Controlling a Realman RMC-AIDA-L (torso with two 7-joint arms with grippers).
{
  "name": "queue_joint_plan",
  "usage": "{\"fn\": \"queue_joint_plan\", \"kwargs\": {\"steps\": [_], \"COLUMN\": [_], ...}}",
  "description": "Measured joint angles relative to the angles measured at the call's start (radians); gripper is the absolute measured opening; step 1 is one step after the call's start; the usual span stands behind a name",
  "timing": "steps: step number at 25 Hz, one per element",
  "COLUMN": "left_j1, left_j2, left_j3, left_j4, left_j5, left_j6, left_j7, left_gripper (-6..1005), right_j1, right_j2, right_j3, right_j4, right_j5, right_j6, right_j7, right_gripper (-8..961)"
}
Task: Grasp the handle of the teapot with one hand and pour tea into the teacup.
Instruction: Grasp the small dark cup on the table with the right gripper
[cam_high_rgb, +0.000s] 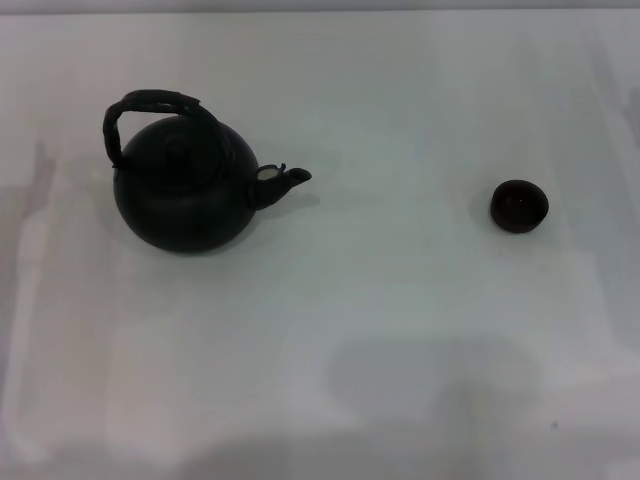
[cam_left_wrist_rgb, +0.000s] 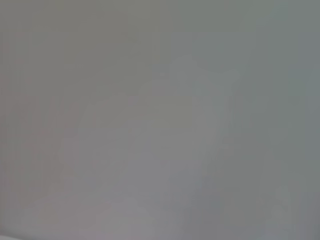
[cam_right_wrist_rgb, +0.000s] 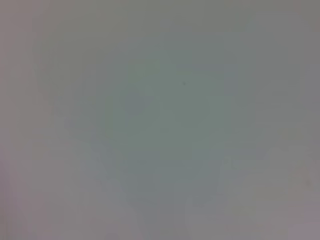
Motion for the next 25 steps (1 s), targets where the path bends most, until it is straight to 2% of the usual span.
{"fn": "queue_joint_plan", "kwargs": {"steps": [4, 5, 6, 7, 13, 18, 21, 22, 23, 25], "left_j1": [0.002, 0.002, 0.001, 0.001, -0.015, -0.025, -0.029, -0.031, -0.031, -0.033], "left_j2": [0.001, 0.001, 0.001, 0.001, 0.003, 0.004, 0.005, 0.005, 0.005, 0.005], "left_j3": [0.0, 0.0, 0.0, 0.0, 0.002, -0.004, -0.006, -0.006, -0.006, -0.006], "left_j4": [-0.002, -0.002, -0.002, -0.002, -0.009, -0.012, -0.014, -0.018, -0.018, -0.026], "left_j5": [0.003, 0.003, 0.003, 0.003, 0.003, 0.003, 0.002, 0.001, 0.001, 0.0], "left_j6": [0.001, 0.001, 0.002, 0.002, 0.003, 0.002, 0.002, 0.002, 0.002, 0.002], "left_j7": [-0.006, -0.006, -0.006, -0.006, -0.006, -0.006, -0.006, -0.006, -0.006, -0.006], "left_gripper": [774, 774, 774, 774, 775, 774, 774, 774, 773, 772], "right_j1": [-0.016, -0.022, -0.034, -0.034, -0.033, 0.0, 0.039, 0.067, 0.067, 0.09], "right_j2": [-0.011, -0.014, -0.016, -0.016, -0.023, -0.024, -0.02, -0.017, -0.017, -0.016], "right_j3": [-0.007, -0.018, -0.055, -0.055, -0.249, -0.37, -0.385, -0.391, -0.391, -0.417], "right_j4": [-0.032, -0.068, -0.157, -0.157, -0.458, -0.699, -0.784, -0.827, -0.827, -0.874], "right_j5": [-0.116, -0.183, -0.303, -0.303, -0.609, -0.917, -1.101, -1.21, -1.21, -1.309], "right_j6": [0.022, 0.023, 0.024, 0.024, -0.001, -0.086, -0.085, -0.072, -0.072, -0.06], "right_j7": [0.184, 0.264, 0.389, 0.389, 0.702, 0.995, 1.131, 1.218, 1.218, 1.31], "right_gripper": [785, 785, 784, 784, 782, 780, 779, 779, 778, 777]}}
